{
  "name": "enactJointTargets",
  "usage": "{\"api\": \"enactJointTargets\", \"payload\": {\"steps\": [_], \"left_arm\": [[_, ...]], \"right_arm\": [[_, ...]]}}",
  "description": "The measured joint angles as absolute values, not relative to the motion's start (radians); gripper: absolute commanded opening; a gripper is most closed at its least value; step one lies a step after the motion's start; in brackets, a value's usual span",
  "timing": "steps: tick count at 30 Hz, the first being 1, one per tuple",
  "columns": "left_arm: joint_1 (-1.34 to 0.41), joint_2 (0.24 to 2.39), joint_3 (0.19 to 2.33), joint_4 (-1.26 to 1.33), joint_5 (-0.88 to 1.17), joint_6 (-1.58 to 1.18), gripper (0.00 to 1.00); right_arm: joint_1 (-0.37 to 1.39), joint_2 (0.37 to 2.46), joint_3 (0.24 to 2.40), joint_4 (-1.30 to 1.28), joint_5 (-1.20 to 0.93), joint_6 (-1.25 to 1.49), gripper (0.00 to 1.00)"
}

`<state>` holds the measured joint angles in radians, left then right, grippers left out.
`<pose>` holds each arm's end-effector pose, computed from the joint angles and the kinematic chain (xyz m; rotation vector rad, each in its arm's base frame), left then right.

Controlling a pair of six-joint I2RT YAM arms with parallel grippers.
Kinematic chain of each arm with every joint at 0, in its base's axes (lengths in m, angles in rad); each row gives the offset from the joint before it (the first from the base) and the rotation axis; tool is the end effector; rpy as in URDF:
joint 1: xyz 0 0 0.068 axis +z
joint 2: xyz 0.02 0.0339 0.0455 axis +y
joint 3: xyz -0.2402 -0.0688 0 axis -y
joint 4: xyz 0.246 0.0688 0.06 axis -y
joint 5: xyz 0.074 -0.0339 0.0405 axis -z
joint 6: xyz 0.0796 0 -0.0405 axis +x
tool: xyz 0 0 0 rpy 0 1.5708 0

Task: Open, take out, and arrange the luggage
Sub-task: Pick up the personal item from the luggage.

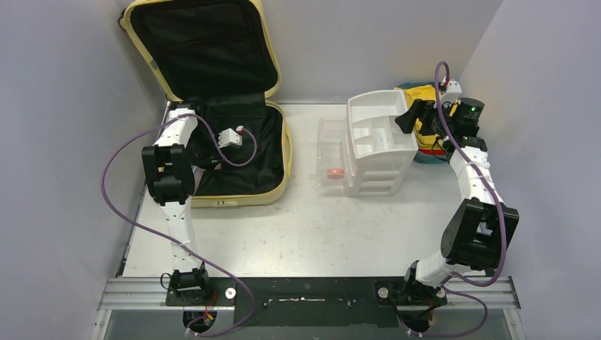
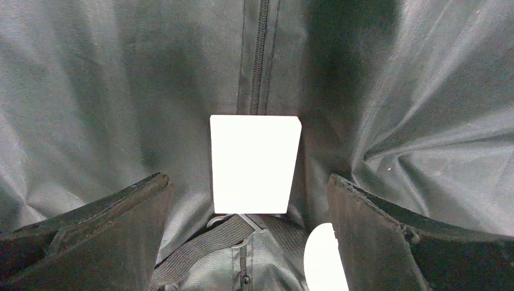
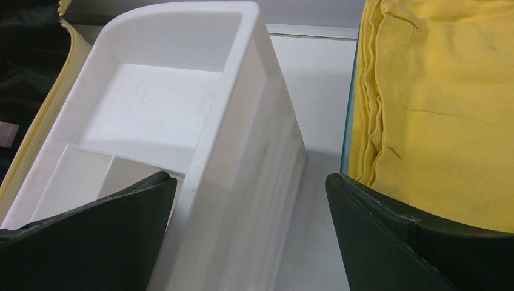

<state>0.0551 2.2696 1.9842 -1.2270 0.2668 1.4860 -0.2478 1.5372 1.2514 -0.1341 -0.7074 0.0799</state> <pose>0.4368 0.0031 0.1352 1.9148 2.1860 -0.2207 0.3885 -0.0449 0.2869 -0.1373 1.9245 0.5883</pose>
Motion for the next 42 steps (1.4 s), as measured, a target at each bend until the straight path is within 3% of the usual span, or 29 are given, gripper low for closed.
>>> {"api": "enactJointTargets", "payload": {"steps": [11,17,29,33,39,40,41,42], "left_arm": [[0.055,2.307,1.984,-1.218,0.201,1.531,0.97],[0.055,2.318,1.984,-1.205,0.194,1.531,0.88],[0.062,2.304,1.916,-1.155,0.214,1.538,0.57],[0.062,2.291,1.890,-1.143,0.214,1.538,0.39],[0.065,2.283,1.882,-1.120,0.221,1.523,0.29],[0.066,2.279,1.877,-1.111,0.224,1.520,0.18],[0.067,2.275,1.871,-1.100,0.226,1.518,0.00],[0.067,2.270,1.863,-1.086,0.229,1.511,0.00]], "right_arm": [[-0.247,1.538,1.251,-0.134,-0.707,0.080,1.00],[-0.247,1.538,1.251,-0.134,-0.707,0.080,1.00],[-0.247,1.538,1.251,-0.134,-0.707,0.080,1.00],[-0.247,1.538,1.251,-0.133,-0.707,0.080,1.00],[-0.247,1.538,1.251,-0.134,-0.707,0.080,1.00],[-0.247,1.538,1.251,-0.133,-0.707,0.080,1.00],[-0.247,1.538,1.251,-0.134,-0.707,0.080,1.00],[-0.247,1.538,1.251,-0.134,-0.707,0.080,1.00]]}}
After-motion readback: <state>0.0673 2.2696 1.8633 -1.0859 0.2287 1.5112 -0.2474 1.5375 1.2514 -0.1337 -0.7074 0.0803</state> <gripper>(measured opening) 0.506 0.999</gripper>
